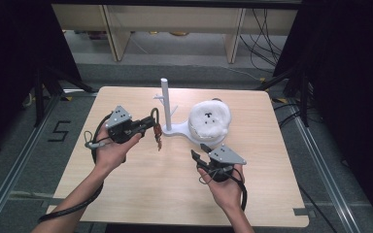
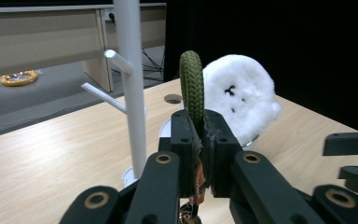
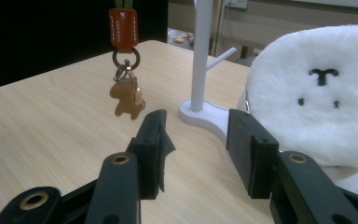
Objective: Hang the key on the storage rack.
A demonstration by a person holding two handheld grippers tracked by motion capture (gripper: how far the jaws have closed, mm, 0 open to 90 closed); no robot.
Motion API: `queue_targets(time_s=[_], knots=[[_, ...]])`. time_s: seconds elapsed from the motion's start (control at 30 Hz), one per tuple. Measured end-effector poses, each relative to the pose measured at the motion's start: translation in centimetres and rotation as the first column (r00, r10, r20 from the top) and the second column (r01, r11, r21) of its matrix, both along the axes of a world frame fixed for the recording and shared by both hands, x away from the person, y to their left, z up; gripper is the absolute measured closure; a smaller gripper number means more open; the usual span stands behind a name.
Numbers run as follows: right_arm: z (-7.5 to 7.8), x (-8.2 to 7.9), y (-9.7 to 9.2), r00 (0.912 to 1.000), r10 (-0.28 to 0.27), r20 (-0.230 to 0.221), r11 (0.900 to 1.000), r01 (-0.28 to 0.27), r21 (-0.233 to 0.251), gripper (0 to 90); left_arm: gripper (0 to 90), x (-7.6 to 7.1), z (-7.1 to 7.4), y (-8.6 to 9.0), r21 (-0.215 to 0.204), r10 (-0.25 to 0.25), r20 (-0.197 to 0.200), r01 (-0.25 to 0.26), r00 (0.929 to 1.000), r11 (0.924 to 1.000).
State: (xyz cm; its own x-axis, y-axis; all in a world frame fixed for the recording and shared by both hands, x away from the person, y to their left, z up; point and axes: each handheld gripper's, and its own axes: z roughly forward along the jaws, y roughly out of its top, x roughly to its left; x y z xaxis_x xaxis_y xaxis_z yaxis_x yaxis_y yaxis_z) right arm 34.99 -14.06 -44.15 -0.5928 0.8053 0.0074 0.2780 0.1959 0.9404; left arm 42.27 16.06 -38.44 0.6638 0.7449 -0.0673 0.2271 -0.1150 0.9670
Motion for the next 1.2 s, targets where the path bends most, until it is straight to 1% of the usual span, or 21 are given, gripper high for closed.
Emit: queue_targets(time_s=[0.07, 0.2, 0.23, 0.27, 0.37, 0.4, 0.43, 0.53, 0.57, 0.63, 0.67, 0.8, 0.87, 0.93, 0.97, 1.0, 1.03, 1.07, 1.1, 1.13, 1.2], knots=[[0.0, 0.0, -0.3, 0.9999, 0.004, 0.013, 0.9999, -0.004, -0.012, 58.5, 83.7, 0.3, 0.0, 0.2, 0.009, 0.0, 0.001, 0.0, 1.0, 1.0], [-0.2, -0.3, -0.8, 0.9999, -0.011, -0.006, 0.9999, 0.011, 0.003, 58.3, 83.7, 1.1, 0.0, 0.4, 0.02, 0.033, -0.005, -0.033, 0.9994, 0.9993], [-0.3, -0.3, -0.9, 0.9998, -0.021, 0.002, 0.9998, 0.021, 0.002, 58.2, 83.7, 1.2, 0.0, 0.5, 0.022, 0.039, -0.005, -0.039, 0.9992, 0.999], [-0.3, -0.3, -1.1, 1.0, -0.006, 0.0, 1.0, 0.006, -0.002, 58.2, 83.7, 1.4, -0.1, 0.5, 0.02, 0.045, -0.005, -0.045, 0.999, 0.9988], [-0.4, -0.4, -1.4, 0.9998, -0.015, 0.01, 0.9999, 0.015, -0.001, 58.2, 83.7, 1.9, -0.1, 0.6, 0.038, 0.065, -0.009, -0.065, 0.9978, 0.9972], [-0.5, -0.5, -1.4, 0.9996, -0.027, -0.007, 0.9995, 0.027, 0.016, 58.2, 83.7, 2.0, -0.1, 0.6, 0.037, 0.07, -0.012, -0.07, 0.9974, 0.9968], [-0.6, -0.4, -1.4, 1.0, -0.008, 0.004, 0.9998, 0.008, 0.02, 58.1, 83.6, 2.2, -0.1, 0.6, 0.041, 0.075, -0.013, -0.075, 0.9971, 0.9963], [-0.7, -0.5, -1.6, 0.9998, -0.019, 0.005, 0.9996, 0.019, 0.022, 58.0, 83.7, 2.8, -0.1, 0.5, 0.054, 0.092, -0.01, -0.091, 0.9957, 0.9944], [-0.6, -0.5, -1.8, 0.9996, -0.025, 0.014, 0.9997, 0.025, -0.002, 58.0, 83.6, 2.9, -0.1, 0.4, 0.055, 0.096, -0.011, -0.095, 0.9953, 0.9939], [-0.7, -0.7, -1.9, 0.9992, -0.039, -0.003, 0.9991, 0.039, 0.019, 58.0, 83.6, 3.2, -0.1, 0.3, 0.066, 0.105, -0.008, -0.105, 0.9944, 0.9923], [-0.8, -0.6, -1.9, 0.9995, -0.031, 0.0, 0.9991, 0.031, 0.03, 57.9, 83.6, 3.3, -0.1, 0.3, 0.074, 0.108, -0.004, -0.107, 0.9941, 0.9915], [-0.8, -0.7, -2.2, 0.9992, -0.039, 0.006, 0.9991, 0.039, 0.014, 57.9, 83.7, 3.8, 0.0, 0.1, 0.086, 0.126, 0.0, -0.125, 0.9921, 0.9884], [-0.9, -0.8, -2.2, 0.999, -0.043, -0.009, 0.9986, 0.044, 0.031, 57.9, 83.6, 4.0, -0.1, 0.1, 0.095, 0.133, 0.003, -0.132, 0.9911, 0.9867], [-0.9, -0.7, -2.4, 0.999, -0.043, 0.014, 0.999, 0.043, 0.012, 57.9, 83.6, 4.1, -0.1, 0.1, 0.096, 0.139, 0.002, -0.139, 0.9902, 0.9856], [-1.0, -0.8, -2.4, 0.9989, -0.046, -0.006, 0.9986, 0.046, 0.027, 57.9, 83.6, 4.2, -0.1, 0.1, 0.103, 0.141, 0.004, -0.14, 0.99, 0.9848], [-1.0, -0.8, -2.4, 0.9989, -0.048, -0.005, 0.9985, 0.048, 0.027, 57.9, 83.6, 4.2, -0.1, 0.1, 0.103, 0.145, 0.001, -0.144, 0.9895, 0.9842], [-1.1, -0.6, -2.5, 0.9988, -0.043, 0.021, 0.9989, 0.043, 0.019, 57.9, 83.7, 4.3, -0.1, 0.1, 0.104, 0.147, 0.001, -0.146, 0.9891, 0.9838], [-1.1, -0.7, -2.5, 0.9992, -0.039, 0.0, 0.9984, 0.039, 0.04, 57.9, 83.6, 4.2, -0.1, 0.1, 0.103, 0.149, 0.004, -0.149, 0.9888, 0.9835], [-1.1, -0.6, -2.5, 0.9993, -0.036, 0.006, 0.9989, 0.036, 0.032, 57.9, 83.6, 4.2, -0.1, 0.0, 0.102, 0.15, 0.007, -0.15, 0.9886, 0.9834], [-1.2, -0.8, -2.5, 0.9985, -0.052, -0.015, 0.9976, 0.052, 0.046, 57.9, 83.6, 4.2, 0.0, -0.1, 0.101, 0.152, 0.006, -0.152, 0.9883, 0.9832], [-1.2, -0.8, -2.6, 0.9979, -0.062, -0.017, 0.9974, 0.063, 0.036, 57.9, 83.6, 4.2, 0.1, -0.2, 0.105, 0.158, 0.006, -0.158, 0.9874, 0.9819]])
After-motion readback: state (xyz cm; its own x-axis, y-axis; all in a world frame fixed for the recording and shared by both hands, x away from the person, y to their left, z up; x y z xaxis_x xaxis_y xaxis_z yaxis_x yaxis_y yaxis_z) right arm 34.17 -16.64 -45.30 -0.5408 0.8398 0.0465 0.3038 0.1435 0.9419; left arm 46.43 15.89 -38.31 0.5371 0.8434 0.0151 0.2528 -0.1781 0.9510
